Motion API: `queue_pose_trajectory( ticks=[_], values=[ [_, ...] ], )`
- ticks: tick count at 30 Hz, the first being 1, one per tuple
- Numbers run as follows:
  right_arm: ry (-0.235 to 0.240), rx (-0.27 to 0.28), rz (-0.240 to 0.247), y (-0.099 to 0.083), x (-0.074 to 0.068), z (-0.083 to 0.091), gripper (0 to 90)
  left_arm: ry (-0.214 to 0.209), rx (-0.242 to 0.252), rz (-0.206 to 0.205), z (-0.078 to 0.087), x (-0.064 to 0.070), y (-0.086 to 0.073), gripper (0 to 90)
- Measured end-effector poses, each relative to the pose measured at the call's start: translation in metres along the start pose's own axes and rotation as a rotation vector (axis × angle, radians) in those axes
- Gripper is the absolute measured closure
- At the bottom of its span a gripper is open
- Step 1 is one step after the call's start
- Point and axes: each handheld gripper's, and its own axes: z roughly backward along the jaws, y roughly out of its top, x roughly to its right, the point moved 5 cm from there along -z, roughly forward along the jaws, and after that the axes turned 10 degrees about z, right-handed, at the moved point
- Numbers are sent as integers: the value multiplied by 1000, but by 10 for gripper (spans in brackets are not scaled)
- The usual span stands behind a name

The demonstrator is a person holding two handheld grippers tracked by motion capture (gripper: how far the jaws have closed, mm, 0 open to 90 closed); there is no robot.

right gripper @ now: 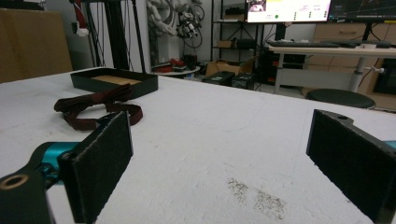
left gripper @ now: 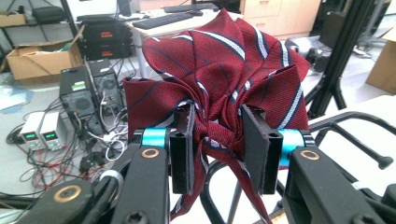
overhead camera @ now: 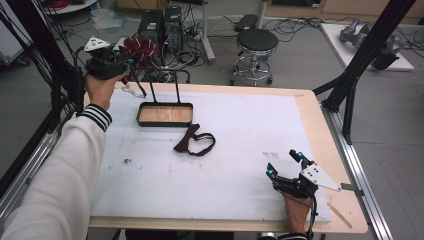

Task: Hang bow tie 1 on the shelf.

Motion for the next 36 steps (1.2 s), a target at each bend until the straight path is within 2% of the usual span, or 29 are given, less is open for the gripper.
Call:
queue_pose_trajectory(
  ticks=[5,14,24,26,30,36],
  values=[
    [-1,0,1,0,0,0,63,14,8,15,-5,-7,-2,658],
    [-1,1,1,0,0,0,63,56,-12,31,-9,-26,-12,657],
    [-1,1,1,0,0,0,63,137,-33,72,-4,-50,-31,657],
    [-2,1,2,0,0,0,63,147,-58,68,-3,-53,-34,656],
    [-1,0,3,0,0,0,63,164,-58,39,-1,-55,-36,657],
    [-2,-2,7,0,0,0,63,185,-95,45,0,-59,-51,656]
  ],
)
